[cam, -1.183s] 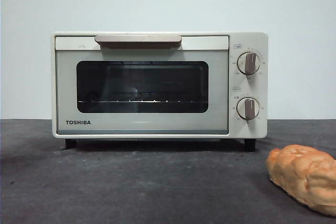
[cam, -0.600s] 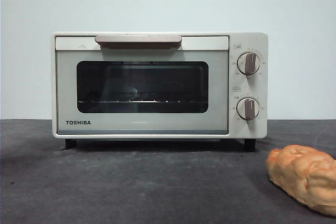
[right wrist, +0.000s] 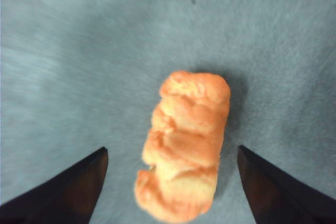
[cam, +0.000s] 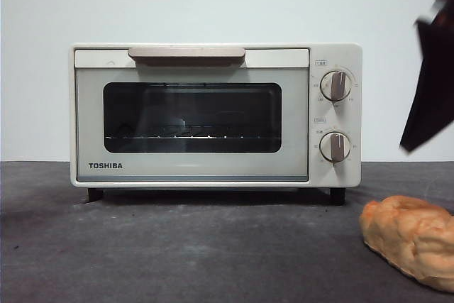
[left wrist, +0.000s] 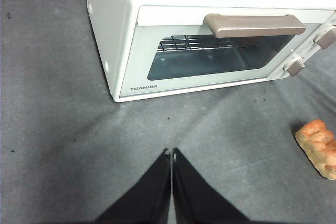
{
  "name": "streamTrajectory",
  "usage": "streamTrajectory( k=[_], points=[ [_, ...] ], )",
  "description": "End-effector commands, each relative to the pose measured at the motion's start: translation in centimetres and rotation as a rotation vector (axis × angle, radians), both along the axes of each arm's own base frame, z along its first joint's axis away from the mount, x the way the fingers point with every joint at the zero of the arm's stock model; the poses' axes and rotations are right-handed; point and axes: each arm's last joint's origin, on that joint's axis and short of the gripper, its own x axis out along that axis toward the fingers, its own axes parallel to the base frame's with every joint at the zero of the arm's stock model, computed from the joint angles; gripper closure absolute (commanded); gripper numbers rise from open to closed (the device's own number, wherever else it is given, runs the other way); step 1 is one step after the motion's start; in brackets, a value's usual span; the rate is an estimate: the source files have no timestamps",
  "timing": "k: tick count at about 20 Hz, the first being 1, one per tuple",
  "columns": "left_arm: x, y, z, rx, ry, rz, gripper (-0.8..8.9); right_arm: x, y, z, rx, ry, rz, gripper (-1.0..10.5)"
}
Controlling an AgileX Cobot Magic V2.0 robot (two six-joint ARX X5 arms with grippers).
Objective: The left arm flap open the oven, the right arm pick bread and place it into oven, the left arm flap close the oven
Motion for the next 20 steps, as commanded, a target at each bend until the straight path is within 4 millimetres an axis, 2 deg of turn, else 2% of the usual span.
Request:
streamTrajectory(
  k=[1,6,11,15,20],
  points=[
    [0.0,0.0,0.7,0.006,-0.029,-0.011,8.03,0.6,1.1,-0.7,-0.047,0.003,-0.026,5.5],
    [0.0,0.0,0.7,0.006,-0.029,-0.011,8.02,2.0,3.2,-2.8,-0.130,0.023,-0.016,5.5],
    [0.0,0.0,0.7,0.006,-0.029,-0.012,8.03,2.6,3.9,-4.2,-0.173,0.052,-0.016,5.6],
    [0.0,0.0,0.7,0.006,-0.030,-0.012,8.03,2.8,4.1,-4.8,-0.185,0.078,-0.024,7.6],
    [0.1,-0.3,0.9,-0.012,-0.045,-0.022,8.02,2.8,4.1,-3.9,-0.149,0.039,-0.024,7.8]
  ],
)
